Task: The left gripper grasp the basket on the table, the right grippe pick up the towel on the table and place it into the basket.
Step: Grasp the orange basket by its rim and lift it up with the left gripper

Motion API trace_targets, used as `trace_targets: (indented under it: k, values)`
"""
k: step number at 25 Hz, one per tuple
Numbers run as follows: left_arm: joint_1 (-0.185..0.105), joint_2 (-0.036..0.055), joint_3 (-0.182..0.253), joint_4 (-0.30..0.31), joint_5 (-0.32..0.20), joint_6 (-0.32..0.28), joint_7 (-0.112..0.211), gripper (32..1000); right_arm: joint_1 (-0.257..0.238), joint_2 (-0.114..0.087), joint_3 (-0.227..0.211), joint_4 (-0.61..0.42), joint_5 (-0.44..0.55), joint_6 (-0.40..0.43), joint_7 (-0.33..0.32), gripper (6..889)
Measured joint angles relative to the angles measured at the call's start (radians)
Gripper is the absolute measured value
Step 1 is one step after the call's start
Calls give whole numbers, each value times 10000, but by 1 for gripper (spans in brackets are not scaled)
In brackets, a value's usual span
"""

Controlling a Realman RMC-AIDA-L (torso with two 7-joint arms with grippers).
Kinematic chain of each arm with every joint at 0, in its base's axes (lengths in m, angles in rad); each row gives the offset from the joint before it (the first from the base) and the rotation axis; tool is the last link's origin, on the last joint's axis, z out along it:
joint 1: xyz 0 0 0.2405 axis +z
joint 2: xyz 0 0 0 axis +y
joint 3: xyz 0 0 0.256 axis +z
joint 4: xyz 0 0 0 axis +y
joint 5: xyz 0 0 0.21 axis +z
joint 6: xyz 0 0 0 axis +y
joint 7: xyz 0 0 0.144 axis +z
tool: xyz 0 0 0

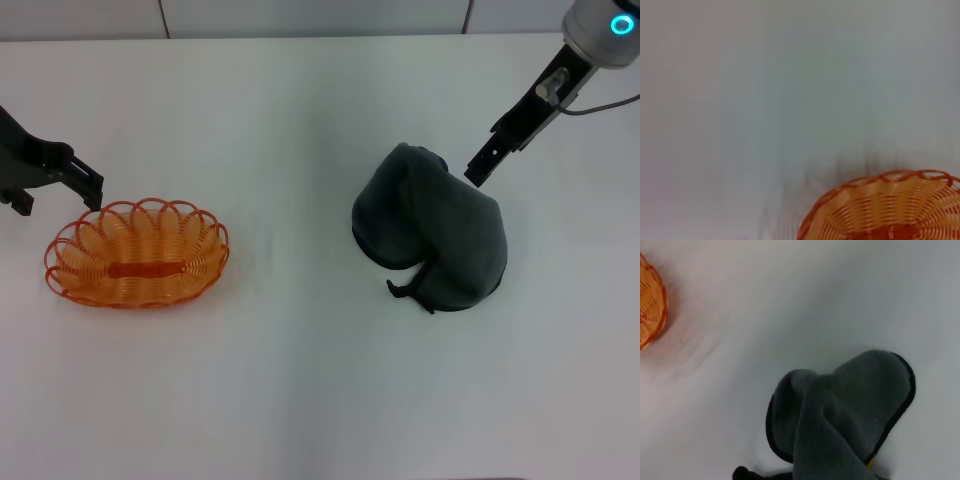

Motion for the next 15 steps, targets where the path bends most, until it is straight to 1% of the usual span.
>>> trace_targets:
  k: [4, 15]
  values:
    - [16, 0, 0, -3, -1, -6, 6, 880, 4, 8, -103, 0, 0, 0, 2, 857]
    - [26, 0, 0, -73, 0, -26, 35, 862, 26, 30, -94, -16, 0, 11, 2, 856]
